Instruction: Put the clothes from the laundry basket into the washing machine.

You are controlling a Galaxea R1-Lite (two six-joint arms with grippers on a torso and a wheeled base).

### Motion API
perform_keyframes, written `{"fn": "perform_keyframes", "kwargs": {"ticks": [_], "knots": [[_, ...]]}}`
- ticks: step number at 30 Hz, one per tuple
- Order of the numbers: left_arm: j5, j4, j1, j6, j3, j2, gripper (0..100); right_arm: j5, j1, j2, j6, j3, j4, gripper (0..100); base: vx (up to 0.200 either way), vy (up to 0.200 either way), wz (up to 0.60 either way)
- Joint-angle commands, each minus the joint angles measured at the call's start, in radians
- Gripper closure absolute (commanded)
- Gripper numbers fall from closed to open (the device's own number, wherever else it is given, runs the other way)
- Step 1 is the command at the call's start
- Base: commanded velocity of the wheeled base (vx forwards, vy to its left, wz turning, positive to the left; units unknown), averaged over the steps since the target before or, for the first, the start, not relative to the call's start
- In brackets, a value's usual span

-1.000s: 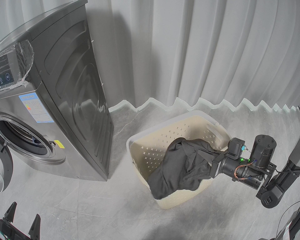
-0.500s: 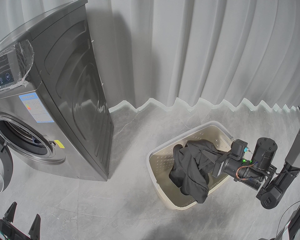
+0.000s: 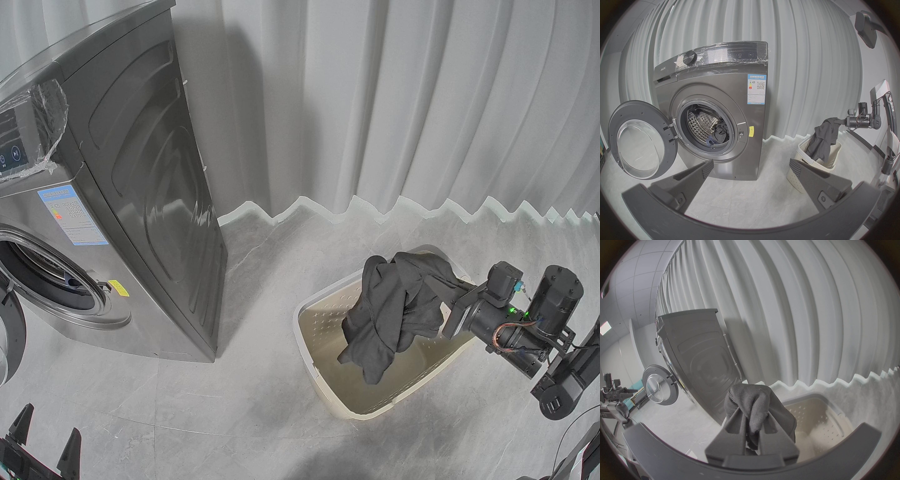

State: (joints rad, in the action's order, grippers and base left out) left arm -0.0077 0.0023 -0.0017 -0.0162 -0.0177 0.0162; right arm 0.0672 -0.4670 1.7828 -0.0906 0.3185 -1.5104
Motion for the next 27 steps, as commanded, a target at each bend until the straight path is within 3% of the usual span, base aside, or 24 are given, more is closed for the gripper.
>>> {"fn": "perform_keyframes", "kwargs": {"ticks": [1, 3, 10, 15, 22, 27], "knots": [[0.0, -0.001, 0.0, -0.004, 0.016, -0.016, 0, -0.069, -0.012, -0.175, 0.019, -0.021, 0.062, 100, -0.2, 0.0, 0.0], [0.003, 0.001, 0.0, -0.007, 0.016, -0.016, 0, -0.103, -0.013, -0.237, 0.019, -0.022, 0.133, 100, -0.2, 0.0, 0.0], [0.005, 0.001, 0.0, -0.015, 0.016, -0.016, 0, -0.158, -0.036, -0.467, 0.019, -0.004, 0.443, 100, -0.2, 0.0, 0.0], [0.005, 0.001, -0.001, -0.015, 0.016, -0.016, 0, -0.162, -0.048, -0.563, 0.017, 0.027, 0.59, 100, -0.2, 0.0, 0.0], [0.005, 0.001, 0.0, -0.016, 0.016, -0.016, 0, -0.152, -0.051, -0.585, 0.015, 0.056, 0.648, 100, -0.2, 0.0, 0.0], [0.008, 0.001, 0.0, -0.015, 0.016, -0.016, 0, -0.152, -0.097, -0.585, 0.012, 0.056, 0.65, 100, -0.2, 0.0, 0.0]]}}
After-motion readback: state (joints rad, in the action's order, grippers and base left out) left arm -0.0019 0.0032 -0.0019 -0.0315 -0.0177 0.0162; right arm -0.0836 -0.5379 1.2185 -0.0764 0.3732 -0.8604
